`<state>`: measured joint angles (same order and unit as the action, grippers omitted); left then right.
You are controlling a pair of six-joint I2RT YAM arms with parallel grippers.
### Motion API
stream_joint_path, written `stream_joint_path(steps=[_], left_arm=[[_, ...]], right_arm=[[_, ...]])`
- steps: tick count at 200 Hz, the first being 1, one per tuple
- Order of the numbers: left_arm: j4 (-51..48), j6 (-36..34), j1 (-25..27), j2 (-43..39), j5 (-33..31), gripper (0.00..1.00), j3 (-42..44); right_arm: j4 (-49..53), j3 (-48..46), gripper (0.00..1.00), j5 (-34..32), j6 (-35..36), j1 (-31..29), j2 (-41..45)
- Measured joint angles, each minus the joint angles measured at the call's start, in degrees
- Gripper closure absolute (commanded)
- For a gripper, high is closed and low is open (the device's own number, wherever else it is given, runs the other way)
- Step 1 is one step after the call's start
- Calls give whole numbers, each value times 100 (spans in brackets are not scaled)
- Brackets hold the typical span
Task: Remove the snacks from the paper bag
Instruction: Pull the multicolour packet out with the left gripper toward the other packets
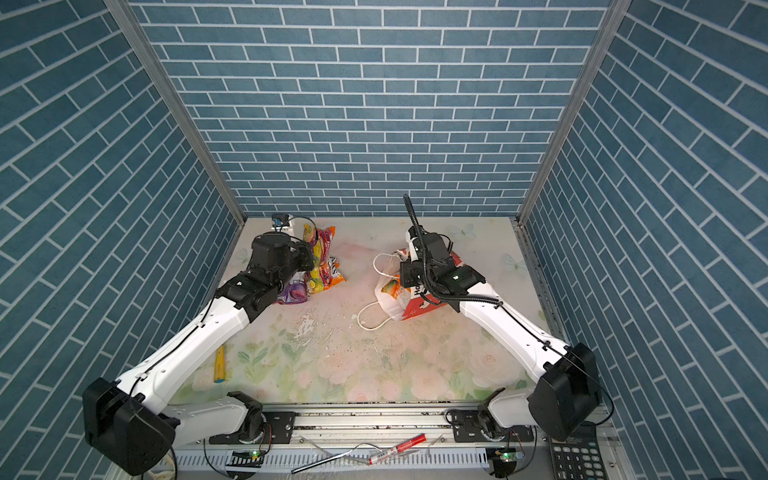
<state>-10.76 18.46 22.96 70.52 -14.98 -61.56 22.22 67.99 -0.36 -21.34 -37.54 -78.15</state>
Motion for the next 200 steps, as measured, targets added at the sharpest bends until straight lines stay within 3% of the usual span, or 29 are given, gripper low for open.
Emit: stream_joint_path(steps=[102,161,200], left_arm=[[87,-26,-1681,1191,302,100,-151],[2,-643,-1672,1556,-538,100,-678],[101,-1027,-1475,1569,-671,100,-678]], right_arm=[[72,66,100,15,37,24,37],[116,94,100,48,37,44,37],[136,96,100,76,37,48,37]])
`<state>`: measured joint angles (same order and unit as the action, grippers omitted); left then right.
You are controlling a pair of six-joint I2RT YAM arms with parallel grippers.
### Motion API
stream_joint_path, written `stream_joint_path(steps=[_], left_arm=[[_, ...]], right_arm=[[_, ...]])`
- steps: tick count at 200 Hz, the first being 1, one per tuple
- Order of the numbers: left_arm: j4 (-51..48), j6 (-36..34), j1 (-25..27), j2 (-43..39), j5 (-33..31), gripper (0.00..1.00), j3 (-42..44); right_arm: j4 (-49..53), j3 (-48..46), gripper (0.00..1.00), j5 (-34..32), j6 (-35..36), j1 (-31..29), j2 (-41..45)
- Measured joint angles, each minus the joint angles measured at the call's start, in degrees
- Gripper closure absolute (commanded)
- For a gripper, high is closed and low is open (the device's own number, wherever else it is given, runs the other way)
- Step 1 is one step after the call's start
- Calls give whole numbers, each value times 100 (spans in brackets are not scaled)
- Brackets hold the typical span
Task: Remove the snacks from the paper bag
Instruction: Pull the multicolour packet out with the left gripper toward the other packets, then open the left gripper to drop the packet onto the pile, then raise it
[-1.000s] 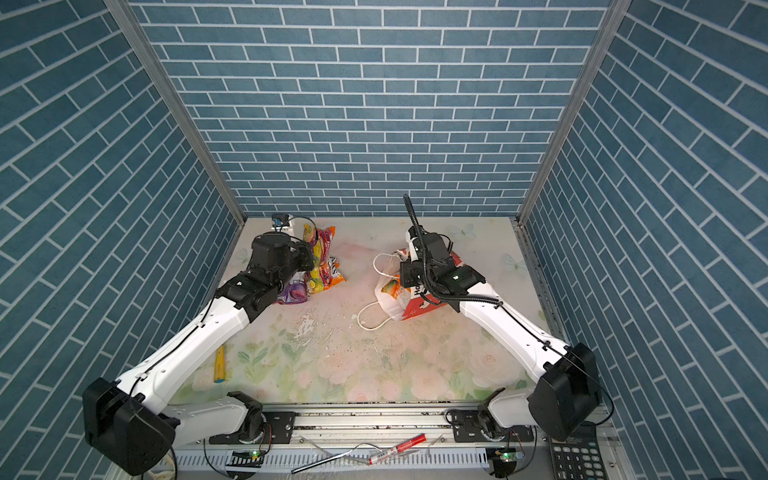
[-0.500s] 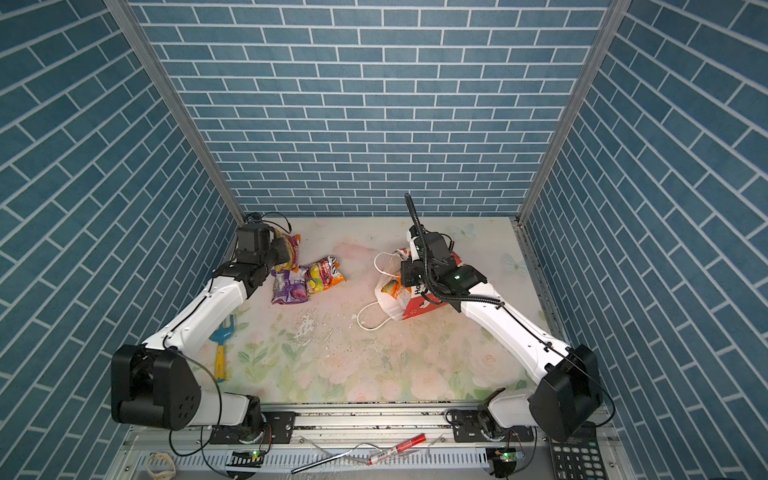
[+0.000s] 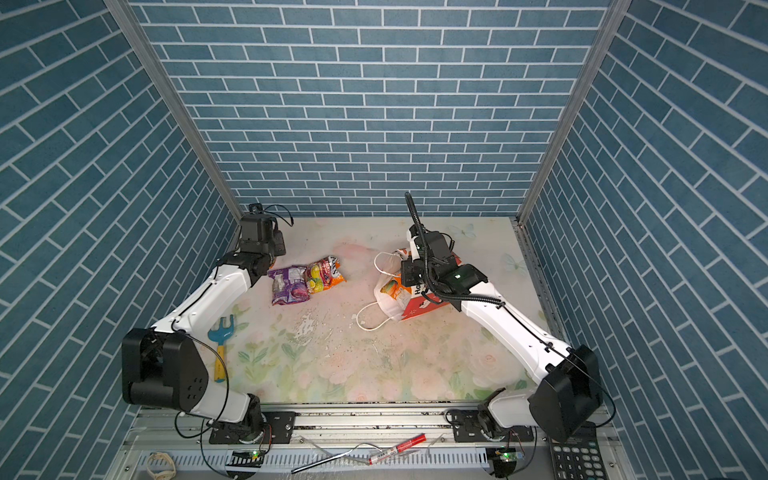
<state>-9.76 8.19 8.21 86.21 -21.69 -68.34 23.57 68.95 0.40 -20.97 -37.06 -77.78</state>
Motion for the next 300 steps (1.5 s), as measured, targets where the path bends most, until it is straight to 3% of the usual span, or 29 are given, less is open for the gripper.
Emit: stream_joint_path(steps=[75,84,99,110,126,137,223,300], left_arm=[[-74,-409,339,1224,-162,100,-553],[-109,-407,356,1241,-151,88,-557],[-116,-409,404,1239,-138,52,-568],[-109,-411,474,1228,-129,33,-568],[-109,-389,603,1169,-96,16,-564],[-92,-391,691,1036,-24,9,-511],[647,476,833,-1021,1102,2,765],[798,1032,833,-1735,1926,2,1429]], right_arm=[[7,0,100,44,-4,0,0],[7,-2,100,44,-4,0,0],[13,0,100,48,-7,9,0],[15,0,100,48,-7,11,0],[20,0,100,50,-4,17,0],[24,0,100,55,-4,22,0],[168,166,100,50,-7,22,-4],[313,664,100,223,-26,28,-153]])
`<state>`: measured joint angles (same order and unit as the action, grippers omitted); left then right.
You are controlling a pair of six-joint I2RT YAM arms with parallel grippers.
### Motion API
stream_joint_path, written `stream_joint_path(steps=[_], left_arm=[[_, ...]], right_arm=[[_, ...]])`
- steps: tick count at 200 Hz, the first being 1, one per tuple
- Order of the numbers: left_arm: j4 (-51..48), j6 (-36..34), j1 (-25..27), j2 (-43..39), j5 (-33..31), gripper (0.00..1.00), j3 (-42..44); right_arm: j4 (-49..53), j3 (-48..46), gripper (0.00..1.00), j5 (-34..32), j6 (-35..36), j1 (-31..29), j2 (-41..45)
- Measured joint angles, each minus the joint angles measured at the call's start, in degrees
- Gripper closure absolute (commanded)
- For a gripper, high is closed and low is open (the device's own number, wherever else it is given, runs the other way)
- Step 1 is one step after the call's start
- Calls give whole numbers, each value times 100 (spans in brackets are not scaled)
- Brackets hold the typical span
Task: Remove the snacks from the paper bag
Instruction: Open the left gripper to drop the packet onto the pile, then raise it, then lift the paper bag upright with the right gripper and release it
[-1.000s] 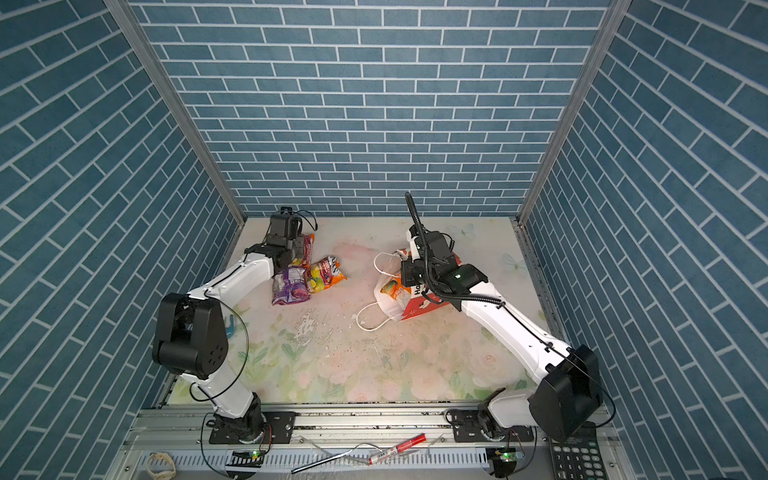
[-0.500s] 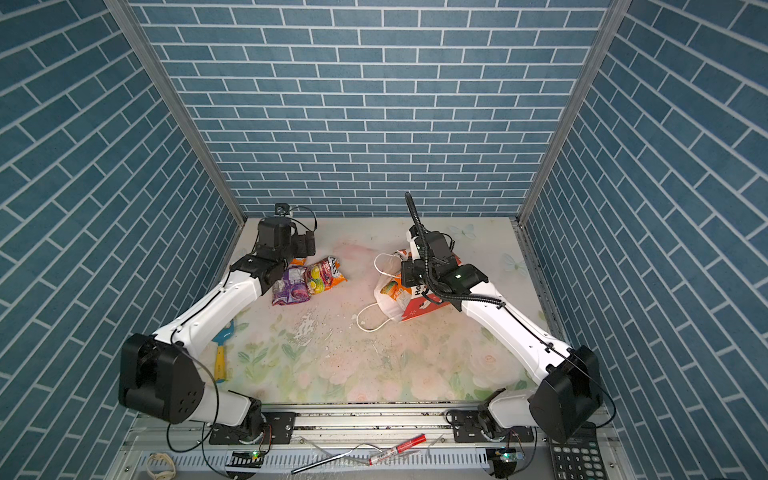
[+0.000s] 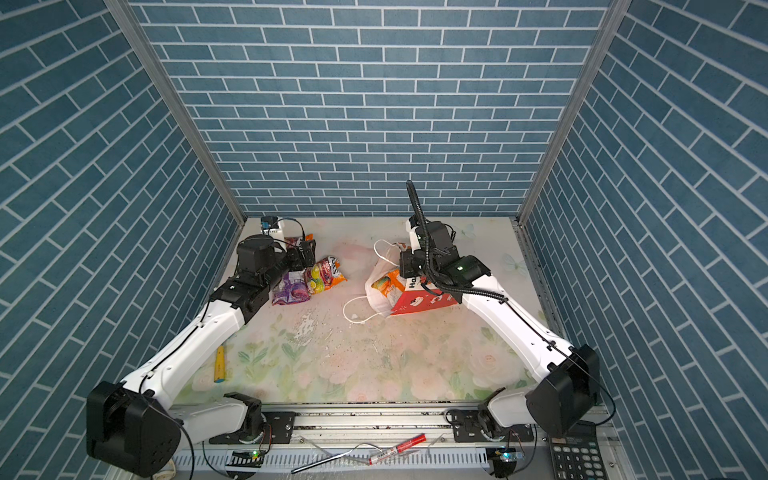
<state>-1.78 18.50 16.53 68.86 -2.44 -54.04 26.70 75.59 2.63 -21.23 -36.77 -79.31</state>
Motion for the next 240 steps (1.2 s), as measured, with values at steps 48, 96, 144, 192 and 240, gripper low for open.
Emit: stream_joint_path(steps=[48,96,144,192,240], left_arm=[[-55,39,0,-28,70,2,94],[-175,-7,0,-216,74,1,94],[-210,-31,0,-533,31,1,94],[-245,-28,0,-527,68,1,94],[-243,-26,0,-437,170,1,83]], right_arm=[[76,304,100,361,-144,20,-157],[-234,369,100,1287,-568,201,-275],[-1360,-52,100,2492,-1482,968,-317],[-2553,-612,100,3351,-2339,1781,-317],[-2284,-503,100,3456,-2223,2000,-291]])
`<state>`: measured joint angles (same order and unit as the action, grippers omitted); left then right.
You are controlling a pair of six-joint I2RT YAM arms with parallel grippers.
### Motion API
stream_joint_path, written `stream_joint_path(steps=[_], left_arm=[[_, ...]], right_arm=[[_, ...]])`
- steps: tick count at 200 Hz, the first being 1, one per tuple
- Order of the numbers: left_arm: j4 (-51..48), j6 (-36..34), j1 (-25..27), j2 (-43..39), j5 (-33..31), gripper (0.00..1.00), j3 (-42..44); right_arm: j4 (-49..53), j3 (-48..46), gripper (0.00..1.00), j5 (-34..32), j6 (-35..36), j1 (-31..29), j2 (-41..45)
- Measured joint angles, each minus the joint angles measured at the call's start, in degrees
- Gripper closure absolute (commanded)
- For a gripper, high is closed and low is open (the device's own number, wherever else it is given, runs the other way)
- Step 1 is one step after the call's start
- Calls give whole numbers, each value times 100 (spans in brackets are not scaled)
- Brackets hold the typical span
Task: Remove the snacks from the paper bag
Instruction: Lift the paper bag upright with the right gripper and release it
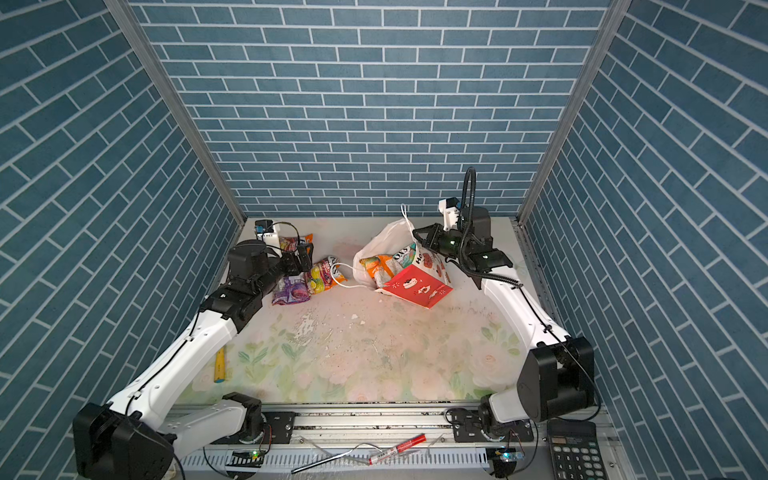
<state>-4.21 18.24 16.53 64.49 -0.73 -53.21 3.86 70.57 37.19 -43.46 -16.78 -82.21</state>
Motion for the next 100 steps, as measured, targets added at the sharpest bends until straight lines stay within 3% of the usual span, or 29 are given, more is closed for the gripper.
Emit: stream_joint_path(steps=[100], left_arm=[[26,46,0,94,212,1,-22]], right_arm=[[1073,181,100,57,511,1119,286]])
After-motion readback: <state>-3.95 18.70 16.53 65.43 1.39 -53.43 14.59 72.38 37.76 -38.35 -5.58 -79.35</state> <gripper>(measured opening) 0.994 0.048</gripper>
